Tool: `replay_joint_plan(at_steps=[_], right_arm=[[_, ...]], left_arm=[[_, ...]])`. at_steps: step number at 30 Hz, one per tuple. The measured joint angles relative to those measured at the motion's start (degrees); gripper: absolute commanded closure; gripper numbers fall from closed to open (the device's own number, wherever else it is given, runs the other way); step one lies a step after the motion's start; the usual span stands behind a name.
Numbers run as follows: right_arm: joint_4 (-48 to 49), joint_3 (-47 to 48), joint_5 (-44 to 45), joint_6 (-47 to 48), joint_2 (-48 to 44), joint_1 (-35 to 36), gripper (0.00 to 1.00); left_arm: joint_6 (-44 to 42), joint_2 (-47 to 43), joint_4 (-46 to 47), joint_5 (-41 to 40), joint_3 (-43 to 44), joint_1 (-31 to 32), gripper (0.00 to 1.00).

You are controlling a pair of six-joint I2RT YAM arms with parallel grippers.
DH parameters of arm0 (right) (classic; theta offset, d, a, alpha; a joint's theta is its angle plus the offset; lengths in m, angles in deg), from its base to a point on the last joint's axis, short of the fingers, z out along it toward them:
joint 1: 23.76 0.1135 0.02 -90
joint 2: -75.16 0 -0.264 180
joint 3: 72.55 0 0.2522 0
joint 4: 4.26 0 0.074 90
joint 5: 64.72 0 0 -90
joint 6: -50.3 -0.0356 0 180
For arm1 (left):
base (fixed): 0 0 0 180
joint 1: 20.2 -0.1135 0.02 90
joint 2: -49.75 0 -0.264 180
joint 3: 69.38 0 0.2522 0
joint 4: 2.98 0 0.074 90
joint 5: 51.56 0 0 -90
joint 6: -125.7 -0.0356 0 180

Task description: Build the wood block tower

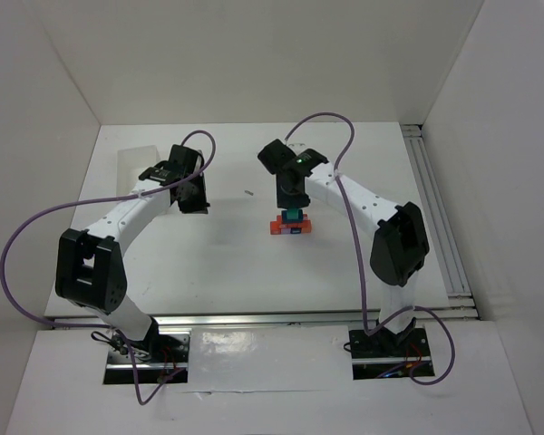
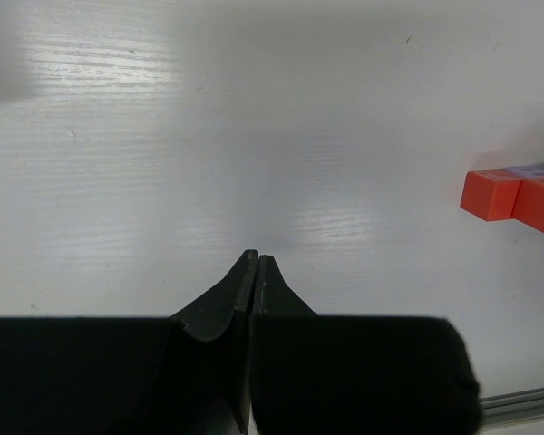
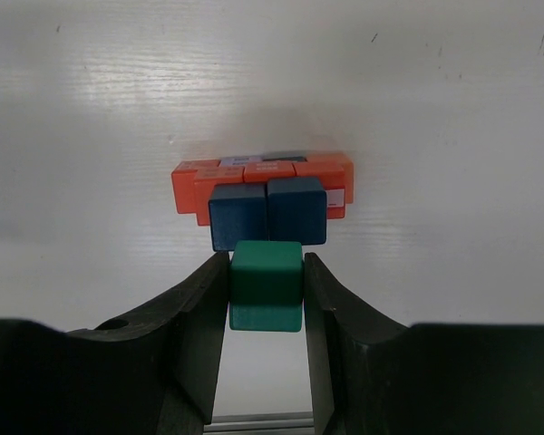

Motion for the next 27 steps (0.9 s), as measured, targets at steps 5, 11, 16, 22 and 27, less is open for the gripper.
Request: replay_joint_plan(at_steps=[5,11,16,22,27], right_arm=[[0.22,0.0,-0.02,0.83,0.96,-0.02,0.6],[0.81,0.0,-0.17,1.49,1.29,-0.48,0.6],[1.22,-0.02,-0.24,1.88,1.29,-0.79,0.6],[1.55,-0.02,-0.68,2.32,1.29,-1.11,0.6],[1.57,-0.02,-0.85,2.54,1.36,-1.14,0.6]], left_arm=[[0.02,0.0,0.0,0.0,0.0,0.0,0.95],[0.02,0.0,0.0,0.0,0.0,0.0,0.95],[0.02,0.0,0.0,-0.22,0.0,0.0,0.95],[0.02,0.0,0.0,-0.55,0.0,0.0,0.95],[0.02,0.0,0.0,-0.55,0.0,0.0,0.95]])
